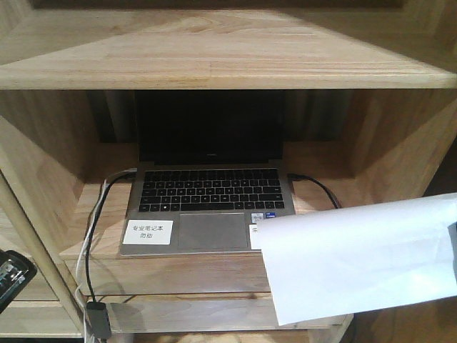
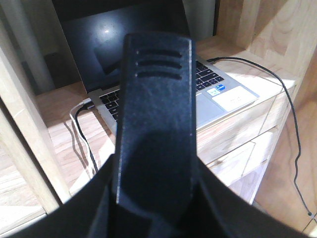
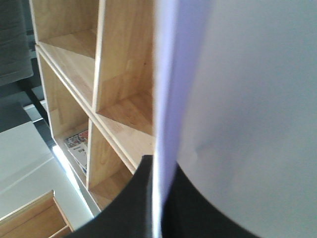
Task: Grab stapler and paper to desk for stapling
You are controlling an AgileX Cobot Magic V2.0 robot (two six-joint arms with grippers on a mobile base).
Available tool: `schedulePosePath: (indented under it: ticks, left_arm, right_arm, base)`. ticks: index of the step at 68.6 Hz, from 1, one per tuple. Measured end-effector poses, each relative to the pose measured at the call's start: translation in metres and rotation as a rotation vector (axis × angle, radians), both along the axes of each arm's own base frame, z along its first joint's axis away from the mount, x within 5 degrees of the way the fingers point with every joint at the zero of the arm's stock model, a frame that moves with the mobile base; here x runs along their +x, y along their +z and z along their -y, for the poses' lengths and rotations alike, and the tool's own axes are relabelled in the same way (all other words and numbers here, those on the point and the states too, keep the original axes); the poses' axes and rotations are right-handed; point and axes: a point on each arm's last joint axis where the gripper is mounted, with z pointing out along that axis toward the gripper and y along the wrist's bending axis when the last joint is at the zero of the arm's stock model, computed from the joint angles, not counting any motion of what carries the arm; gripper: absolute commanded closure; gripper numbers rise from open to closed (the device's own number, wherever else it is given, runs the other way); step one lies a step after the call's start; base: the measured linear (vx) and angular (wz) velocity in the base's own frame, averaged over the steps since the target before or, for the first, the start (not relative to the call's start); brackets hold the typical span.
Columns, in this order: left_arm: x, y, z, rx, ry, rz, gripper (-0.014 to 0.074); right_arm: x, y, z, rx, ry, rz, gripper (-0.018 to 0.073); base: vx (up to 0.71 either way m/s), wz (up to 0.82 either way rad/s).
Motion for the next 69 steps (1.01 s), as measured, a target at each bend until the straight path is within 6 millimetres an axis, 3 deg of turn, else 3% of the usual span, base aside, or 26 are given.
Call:
schedulePosePath:
  ticks: [69]
  left_arm:
    - [0.0,0.0,0.0,0.0,0.0,0.0,0.0603]
  right_arm:
    - [-0.0002,0.0,-0.0003,-0.005,0.0,0.004,0.0564]
  base:
    - [-0.01,0.0]
